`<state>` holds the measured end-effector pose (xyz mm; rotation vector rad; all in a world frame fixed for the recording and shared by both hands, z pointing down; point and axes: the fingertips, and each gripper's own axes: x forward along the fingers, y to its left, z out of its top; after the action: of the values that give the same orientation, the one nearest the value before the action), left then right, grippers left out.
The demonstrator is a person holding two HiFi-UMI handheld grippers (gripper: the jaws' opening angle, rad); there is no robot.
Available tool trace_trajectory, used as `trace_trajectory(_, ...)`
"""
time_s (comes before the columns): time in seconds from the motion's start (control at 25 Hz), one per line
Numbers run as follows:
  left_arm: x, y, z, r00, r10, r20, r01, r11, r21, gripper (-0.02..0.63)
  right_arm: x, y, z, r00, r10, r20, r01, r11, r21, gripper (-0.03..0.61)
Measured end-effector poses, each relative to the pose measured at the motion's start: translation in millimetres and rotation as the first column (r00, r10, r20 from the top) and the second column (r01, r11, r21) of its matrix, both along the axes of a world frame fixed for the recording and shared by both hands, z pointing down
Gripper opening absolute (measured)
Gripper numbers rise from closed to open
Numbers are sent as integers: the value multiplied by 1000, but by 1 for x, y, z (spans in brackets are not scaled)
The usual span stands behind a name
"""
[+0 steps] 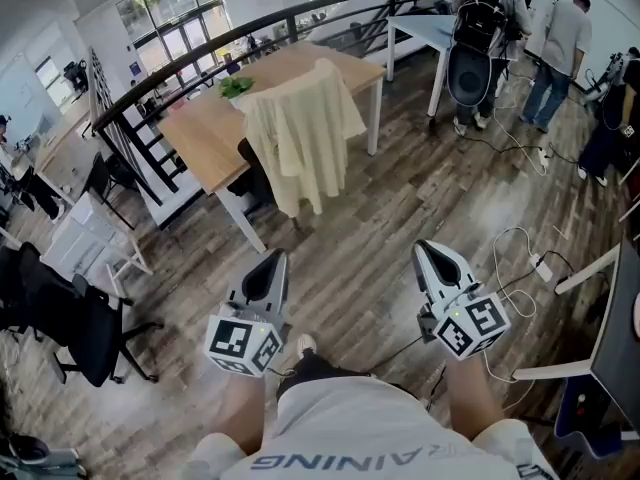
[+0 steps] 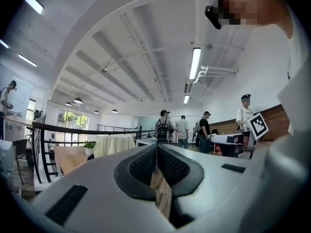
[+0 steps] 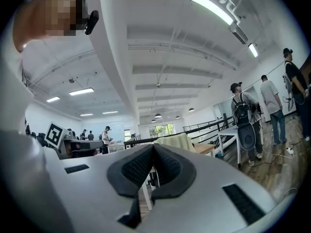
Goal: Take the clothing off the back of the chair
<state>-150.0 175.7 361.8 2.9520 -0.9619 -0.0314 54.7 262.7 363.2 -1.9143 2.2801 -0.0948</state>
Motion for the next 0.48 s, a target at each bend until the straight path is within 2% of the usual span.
trace_trajectory(0.2,0,-7,7,1000,-1,4,1,1000,-21,34,6,-7,1,998,4,64,-5,1000,23,23)
trace_trajectory(0.48,-16,-54,19,1000,-15,13,16,998,-55,34,1,-57,15,996,22,89,-21,1000,-18,23)
